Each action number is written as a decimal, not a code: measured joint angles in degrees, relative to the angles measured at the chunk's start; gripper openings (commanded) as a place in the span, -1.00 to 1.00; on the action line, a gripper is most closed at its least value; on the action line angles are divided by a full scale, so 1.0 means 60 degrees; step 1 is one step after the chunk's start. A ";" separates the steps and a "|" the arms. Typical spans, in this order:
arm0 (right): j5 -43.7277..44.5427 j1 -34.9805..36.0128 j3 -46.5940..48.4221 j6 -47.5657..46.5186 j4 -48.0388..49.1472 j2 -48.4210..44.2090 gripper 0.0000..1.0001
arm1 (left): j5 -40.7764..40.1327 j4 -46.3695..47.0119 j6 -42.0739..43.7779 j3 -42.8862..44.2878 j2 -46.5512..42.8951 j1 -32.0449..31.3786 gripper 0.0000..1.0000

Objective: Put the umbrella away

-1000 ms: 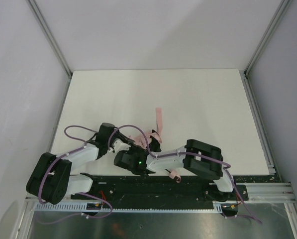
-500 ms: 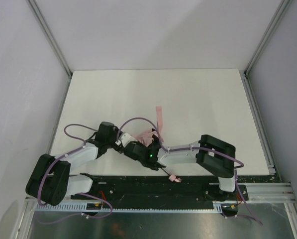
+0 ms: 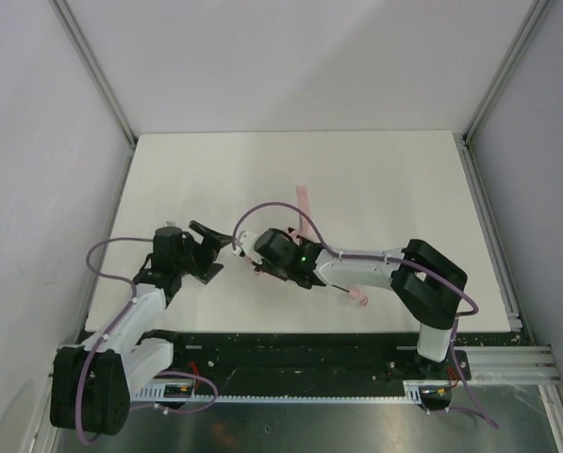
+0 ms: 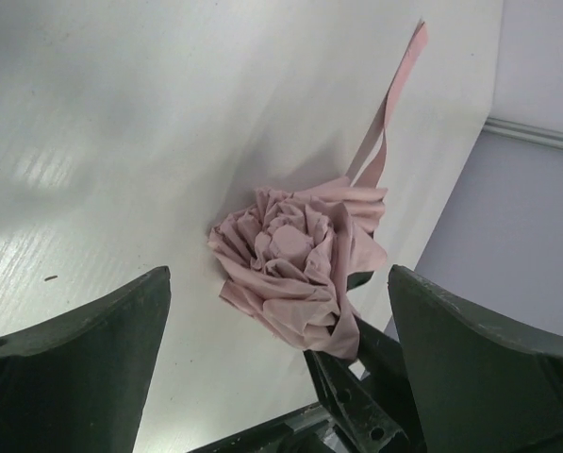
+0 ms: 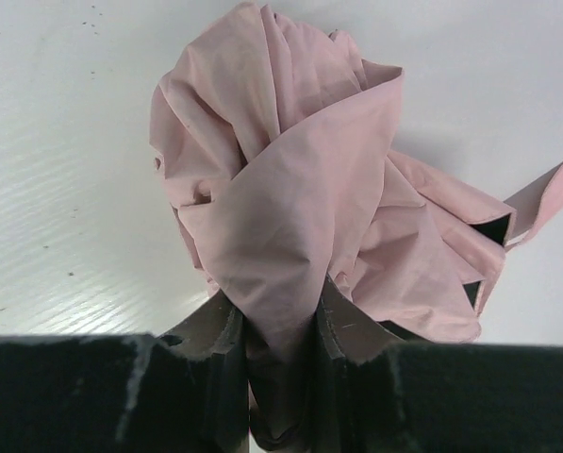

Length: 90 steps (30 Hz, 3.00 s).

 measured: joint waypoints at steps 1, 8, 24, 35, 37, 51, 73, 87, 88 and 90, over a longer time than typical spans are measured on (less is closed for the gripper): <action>-0.0015 -0.0036 -0.0015 -0.0237 0.0084 0.0000 -1.00 | 0.0036 0.0004 0.0000 -0.0007 -0.0044 0.0029 0.99; -0.0076 0.0058 -0.1137 -0.1304 0.1843 -0.0117 -1.00 | 0.0834 -0.0015 -0.0036 -0.0532 -0.0022 0.0076 0.99; -0.6022 -0.1996 -0.3187 -0.0958 0.4124 -0.0790 -1.00 | 0.1162 0.1494 -0.1559 -0.0933 0.1122 -0.2091 0.99; -0.9056 -0.2816 -0.1803 -0.0324 0.3938 0.0794 -1.00 | 0.0641 0.1989 -0.2550 -0.0933 0.1348 -0.2721 0.99; -0.9271 -0.2907 -0.1774 -0.0222 0.3942 0.0860 -1.00 | 0.0561 0.2033 -0.2707 -0.0933 0.1432 -0.2750 0.99; -0.9617 -0.3064 -0.1781 -0.0007 0.3942 0.0889 -1.00 | -0.0780 0.1708 -0.4065 -0.1610 0.0455 -0.3821 0.99; -0.8950 -0.2954 -0.1756 0.0047 0.3814 0.0747 -0.32 | -0.2284 0.3974 -0.3537 -0.1621 0.2401 -0.4087 -0.13; -0.6688 -0.2783 -0.1264 0.1315 0.0433 -0.1089 0.98 | -0.2408 0.4608 -0.2856 -0.1574 0.2863 -0.4047 -0.26; -0.6426 -0.2721 -0.1264 0.1315 0.0342 -0.1348 0.98 | -0.2401 0.4612 -0.2830 -0.1570 0.2863 -0.4033 -0.25; -0.5679 -0.2430 -0.1239 0.1322 0.0262 -0.1931 0.99 | -0.2361 0.4623 -0.2769 -0.1570 0.2867 -0.3996 -0.25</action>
